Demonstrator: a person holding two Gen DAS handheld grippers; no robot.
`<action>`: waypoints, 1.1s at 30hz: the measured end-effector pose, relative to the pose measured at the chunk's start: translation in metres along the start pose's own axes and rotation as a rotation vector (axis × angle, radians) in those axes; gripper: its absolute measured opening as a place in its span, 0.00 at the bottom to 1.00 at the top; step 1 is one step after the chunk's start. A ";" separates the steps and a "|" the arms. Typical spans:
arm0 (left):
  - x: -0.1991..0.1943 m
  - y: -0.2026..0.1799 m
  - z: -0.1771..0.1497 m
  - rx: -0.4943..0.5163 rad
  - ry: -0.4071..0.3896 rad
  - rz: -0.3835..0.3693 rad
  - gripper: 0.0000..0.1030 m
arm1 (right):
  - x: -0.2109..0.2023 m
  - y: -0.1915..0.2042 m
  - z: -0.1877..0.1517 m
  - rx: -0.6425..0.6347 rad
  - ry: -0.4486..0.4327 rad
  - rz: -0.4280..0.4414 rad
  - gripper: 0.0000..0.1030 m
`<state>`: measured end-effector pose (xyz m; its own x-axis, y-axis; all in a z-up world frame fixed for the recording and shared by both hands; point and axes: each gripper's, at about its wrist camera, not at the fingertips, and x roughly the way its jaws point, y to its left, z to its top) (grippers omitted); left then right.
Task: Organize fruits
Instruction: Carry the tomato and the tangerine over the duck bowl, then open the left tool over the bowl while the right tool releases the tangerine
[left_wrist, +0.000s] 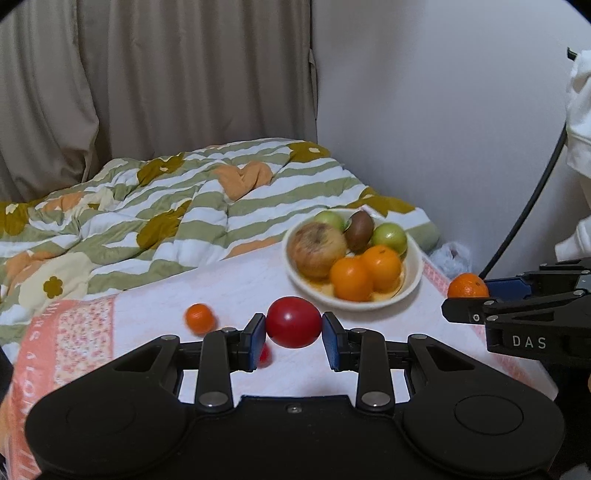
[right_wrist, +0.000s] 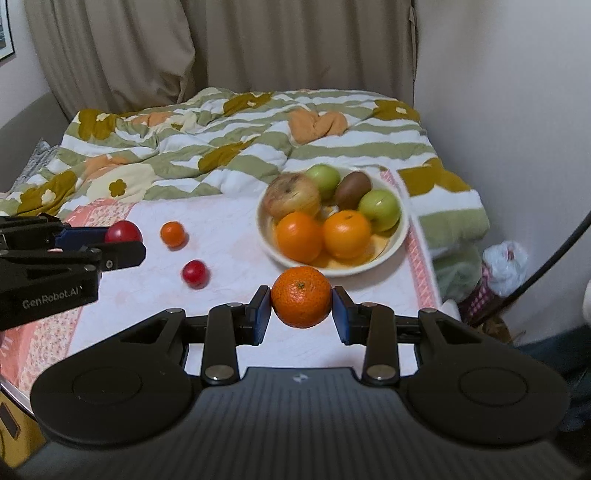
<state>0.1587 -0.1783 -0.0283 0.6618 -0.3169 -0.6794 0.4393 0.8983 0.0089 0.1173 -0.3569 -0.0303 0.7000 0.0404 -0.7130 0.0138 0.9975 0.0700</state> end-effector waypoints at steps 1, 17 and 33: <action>0.003 -0.006 0.003 -0.008 -0.002 0.004 0.35 | 0.001 -0.008 0.003 -0.013 -0.004 0.004 0.49; 0.077 -0.058 0.058 -0.041 0.003 0.039 0.35 | 0.049 -0.090 0.052 -0.084 -0.009 0.034 0.49; 0.168 -0.073 0.083 0.079 0.090 -0.002 0.35 | 0.103 -0.111 0.060 -0.029 0.058 0.020 0.49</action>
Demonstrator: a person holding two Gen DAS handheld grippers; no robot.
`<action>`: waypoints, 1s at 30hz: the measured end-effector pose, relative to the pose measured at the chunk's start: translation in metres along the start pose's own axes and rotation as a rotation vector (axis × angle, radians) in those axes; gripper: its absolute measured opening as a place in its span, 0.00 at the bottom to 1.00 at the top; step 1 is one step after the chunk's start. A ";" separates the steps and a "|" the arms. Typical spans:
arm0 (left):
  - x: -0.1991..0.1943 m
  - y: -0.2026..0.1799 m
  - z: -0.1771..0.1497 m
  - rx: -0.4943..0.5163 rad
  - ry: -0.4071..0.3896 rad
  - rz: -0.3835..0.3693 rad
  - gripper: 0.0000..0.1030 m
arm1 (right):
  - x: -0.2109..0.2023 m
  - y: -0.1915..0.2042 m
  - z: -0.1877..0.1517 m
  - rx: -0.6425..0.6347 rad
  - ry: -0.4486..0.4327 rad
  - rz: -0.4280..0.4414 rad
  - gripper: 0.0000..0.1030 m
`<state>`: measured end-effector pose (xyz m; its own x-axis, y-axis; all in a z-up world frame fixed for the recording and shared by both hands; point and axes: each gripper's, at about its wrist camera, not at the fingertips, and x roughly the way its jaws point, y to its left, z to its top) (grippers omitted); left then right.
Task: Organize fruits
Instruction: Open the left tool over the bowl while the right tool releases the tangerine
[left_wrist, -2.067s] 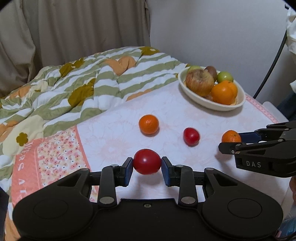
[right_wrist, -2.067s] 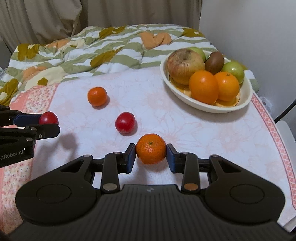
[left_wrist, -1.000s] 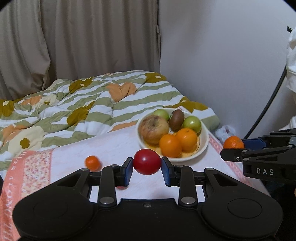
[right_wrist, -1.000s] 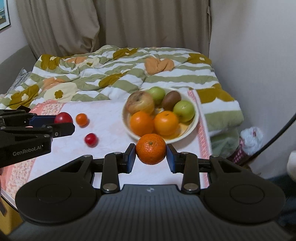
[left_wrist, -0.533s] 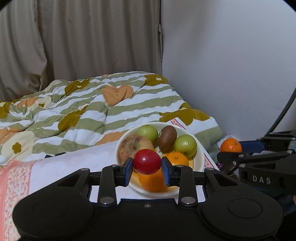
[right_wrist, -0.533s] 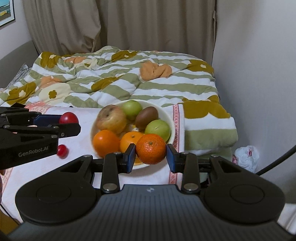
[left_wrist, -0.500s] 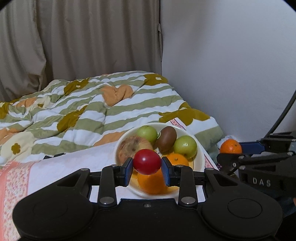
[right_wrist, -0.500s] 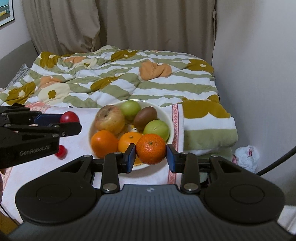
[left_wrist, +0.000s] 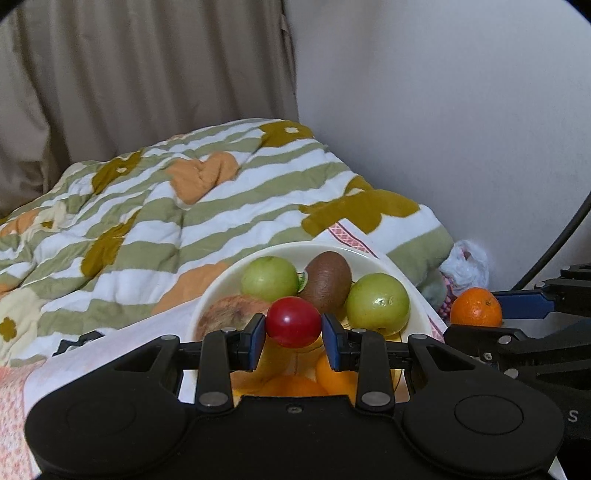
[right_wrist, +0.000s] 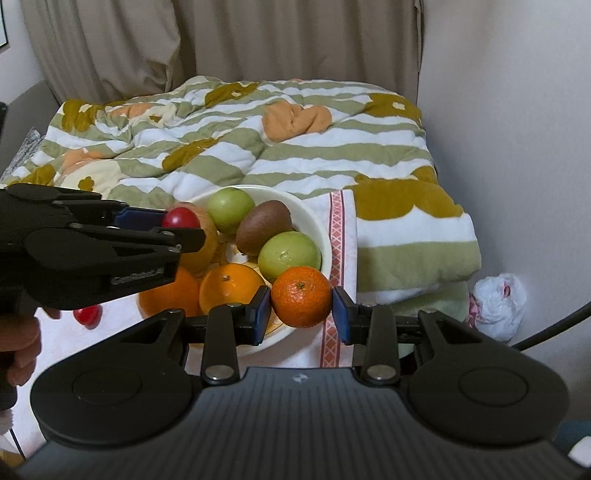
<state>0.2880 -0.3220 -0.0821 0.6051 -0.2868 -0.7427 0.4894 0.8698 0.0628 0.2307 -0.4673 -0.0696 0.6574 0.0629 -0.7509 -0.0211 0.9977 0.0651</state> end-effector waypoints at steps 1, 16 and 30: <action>0.003 -0.001 0.001 0.008 0.001 -0.006 0.35 | 0.002 -0.002 0.000 0.006 0.004 -0.004 0.49; -0.013 0.013 0.001 -0.024 -0.027 0.025 0.88 | 0.007 -0.013 -0.001 0.028 0.022 -0.025 0.49; -0.051 0.047 -0.025 -0.165 -0.005 0.112 0.97 | 0.026 0.008 0.003 -0.027 0.041 0.045 0.49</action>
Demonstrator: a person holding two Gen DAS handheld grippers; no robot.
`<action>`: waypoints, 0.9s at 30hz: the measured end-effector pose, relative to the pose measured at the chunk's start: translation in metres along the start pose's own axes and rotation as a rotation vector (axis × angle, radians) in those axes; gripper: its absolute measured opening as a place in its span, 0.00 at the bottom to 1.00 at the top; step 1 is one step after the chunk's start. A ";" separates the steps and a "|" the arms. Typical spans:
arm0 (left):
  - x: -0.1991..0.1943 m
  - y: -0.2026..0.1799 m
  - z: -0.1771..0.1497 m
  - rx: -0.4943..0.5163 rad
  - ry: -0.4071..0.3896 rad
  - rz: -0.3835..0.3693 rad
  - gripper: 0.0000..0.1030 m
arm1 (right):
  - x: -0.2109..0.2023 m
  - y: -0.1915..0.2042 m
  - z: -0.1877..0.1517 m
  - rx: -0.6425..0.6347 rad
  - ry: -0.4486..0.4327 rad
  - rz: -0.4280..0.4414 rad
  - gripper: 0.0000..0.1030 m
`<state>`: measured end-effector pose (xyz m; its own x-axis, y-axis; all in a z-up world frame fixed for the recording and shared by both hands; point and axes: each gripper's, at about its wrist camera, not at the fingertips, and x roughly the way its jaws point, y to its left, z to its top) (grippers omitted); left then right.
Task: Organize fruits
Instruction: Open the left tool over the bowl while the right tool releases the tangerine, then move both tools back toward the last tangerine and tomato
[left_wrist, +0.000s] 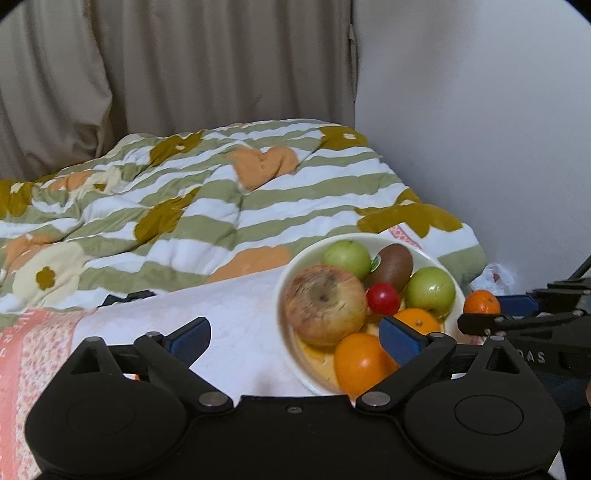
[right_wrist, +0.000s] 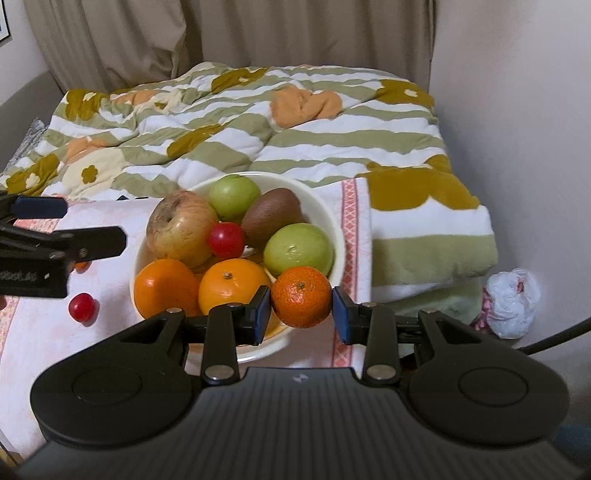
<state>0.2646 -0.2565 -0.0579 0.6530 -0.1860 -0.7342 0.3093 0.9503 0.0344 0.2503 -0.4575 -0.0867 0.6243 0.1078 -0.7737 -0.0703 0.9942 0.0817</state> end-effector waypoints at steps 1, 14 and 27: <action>-0.002 0.001 -0.002 -0.001 0.001 0.005 0.97 | 0.002 0.001 0.000 -0.008 -0.001 0.002 0.50; -0.025 0.016 -0.026 -0.061 0.008 0.046 0.97 | -0.004 0.008 -0.008 -0.081 -0.061 -0.023 0.99; -0.078 0.022 -0.049 -0.115 -0.057 0.088 0.97 | -0.050 0.019 -0.019 -0.079 -0.093 -0.019 0.99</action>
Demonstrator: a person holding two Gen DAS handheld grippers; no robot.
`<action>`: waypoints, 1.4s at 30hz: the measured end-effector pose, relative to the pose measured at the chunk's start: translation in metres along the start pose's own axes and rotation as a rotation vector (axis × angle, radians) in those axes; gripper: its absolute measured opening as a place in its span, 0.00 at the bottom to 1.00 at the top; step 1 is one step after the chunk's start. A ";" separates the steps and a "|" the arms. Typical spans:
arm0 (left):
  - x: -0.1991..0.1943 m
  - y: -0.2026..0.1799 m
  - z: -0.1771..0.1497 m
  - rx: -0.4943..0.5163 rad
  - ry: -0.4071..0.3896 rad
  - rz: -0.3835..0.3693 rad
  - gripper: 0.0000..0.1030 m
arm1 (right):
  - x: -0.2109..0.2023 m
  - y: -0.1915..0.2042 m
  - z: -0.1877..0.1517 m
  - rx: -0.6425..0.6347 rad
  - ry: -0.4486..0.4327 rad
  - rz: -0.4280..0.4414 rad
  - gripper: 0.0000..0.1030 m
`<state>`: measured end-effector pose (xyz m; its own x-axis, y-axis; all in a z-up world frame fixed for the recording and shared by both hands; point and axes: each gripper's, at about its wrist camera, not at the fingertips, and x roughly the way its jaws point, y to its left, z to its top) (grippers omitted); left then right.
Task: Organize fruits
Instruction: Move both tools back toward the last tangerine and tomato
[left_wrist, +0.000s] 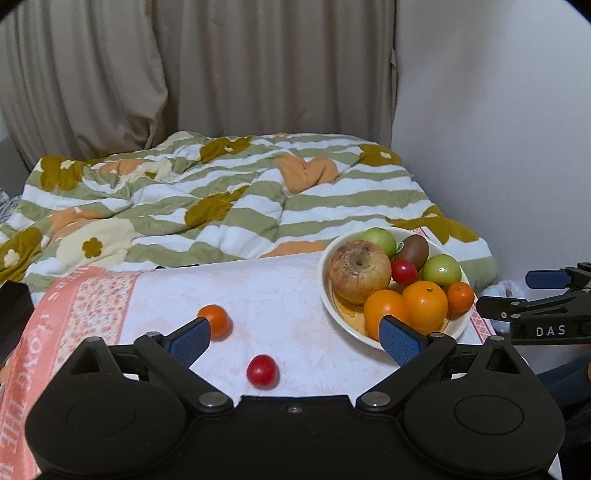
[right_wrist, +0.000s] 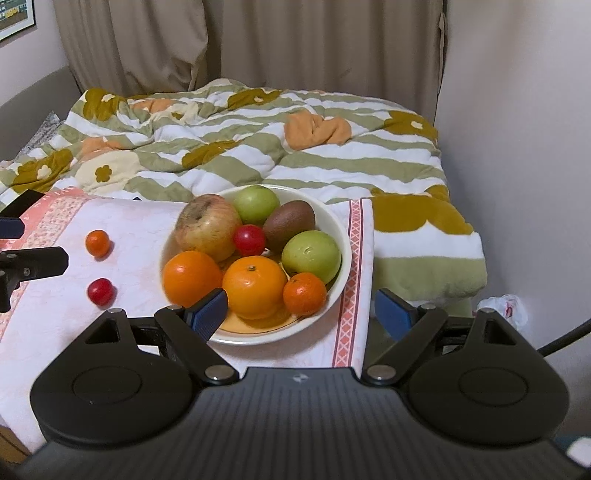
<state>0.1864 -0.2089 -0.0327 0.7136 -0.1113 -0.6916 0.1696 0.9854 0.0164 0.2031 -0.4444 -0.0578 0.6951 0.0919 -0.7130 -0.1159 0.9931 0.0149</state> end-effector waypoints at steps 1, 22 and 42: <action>-0.004 0.002 -0.002 -0.006 -0.004 0.004 0.97 | -0.004 0.001 0.000 -0.001 -0.002 0.003 0.99; -0.060 0.105 -0.021 -0.005 -0.060 0.130 0.97 | -0.062 0.085 0.005 0.000 -0.042 0.065 1.00; 0.049 0.182 0.031 0.206 0.037 -0.220 0.97 | 0.009 0.201 0.004 0.153 0.081 -0.066 1.00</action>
<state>0.2736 -0.0386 -0.0416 0.6200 -0.3105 -0.7206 0.4544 0.8908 0.0071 0.1888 -0.2437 -0.0584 0.6375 0.0265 -0.7700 0.0416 0.9968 0.0687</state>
